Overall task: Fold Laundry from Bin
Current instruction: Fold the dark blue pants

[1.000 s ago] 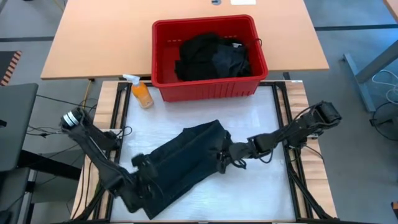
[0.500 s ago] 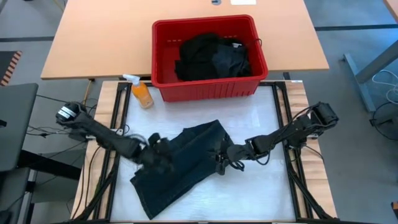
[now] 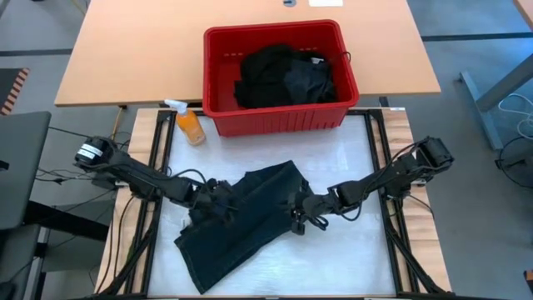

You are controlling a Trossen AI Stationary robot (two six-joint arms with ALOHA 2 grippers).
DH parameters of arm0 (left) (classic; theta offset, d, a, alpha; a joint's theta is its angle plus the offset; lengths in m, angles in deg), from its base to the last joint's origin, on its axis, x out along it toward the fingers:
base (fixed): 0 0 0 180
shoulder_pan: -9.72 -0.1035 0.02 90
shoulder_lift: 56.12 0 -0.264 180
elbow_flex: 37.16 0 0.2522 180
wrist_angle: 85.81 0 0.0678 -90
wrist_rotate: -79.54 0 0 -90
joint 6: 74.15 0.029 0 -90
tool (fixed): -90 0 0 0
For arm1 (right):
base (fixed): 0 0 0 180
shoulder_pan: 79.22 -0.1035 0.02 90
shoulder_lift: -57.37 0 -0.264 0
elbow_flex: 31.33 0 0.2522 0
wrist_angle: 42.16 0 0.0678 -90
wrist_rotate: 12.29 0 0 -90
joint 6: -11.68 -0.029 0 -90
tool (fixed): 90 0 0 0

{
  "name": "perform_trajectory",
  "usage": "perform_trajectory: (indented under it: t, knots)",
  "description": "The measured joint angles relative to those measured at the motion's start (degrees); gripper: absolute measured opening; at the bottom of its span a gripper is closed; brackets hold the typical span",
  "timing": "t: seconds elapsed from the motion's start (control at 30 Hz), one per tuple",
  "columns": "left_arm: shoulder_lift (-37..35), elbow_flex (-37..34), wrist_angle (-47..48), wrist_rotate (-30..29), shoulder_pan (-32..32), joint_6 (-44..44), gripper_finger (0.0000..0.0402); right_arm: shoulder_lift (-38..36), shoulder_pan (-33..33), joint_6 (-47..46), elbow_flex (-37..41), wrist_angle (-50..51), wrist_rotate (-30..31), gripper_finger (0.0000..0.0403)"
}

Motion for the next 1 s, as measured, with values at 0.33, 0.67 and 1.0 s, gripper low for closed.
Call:
perform_trajectory:
  t: [0.33,0.67,1.0]
  knots:
    - [-0.1,-5.6,-5.4,1.4,2.5,-2.0,0.0222,0.9,0.3,-0.9,0.0,12.3,1.0,0.0123]
    - [0.0,-5.9,-7.9,3.5,6.0,-1.3,0.0067,11.3,-4.0,-19.8,-0.4,15.1,-9.9,0.0123]
    - [0.0,-5.9,-14.1,2.7,7.4,5.6,0.0012,1.9,-13.1,-13.9,-6.1,15.5,-14.4,0.0123]
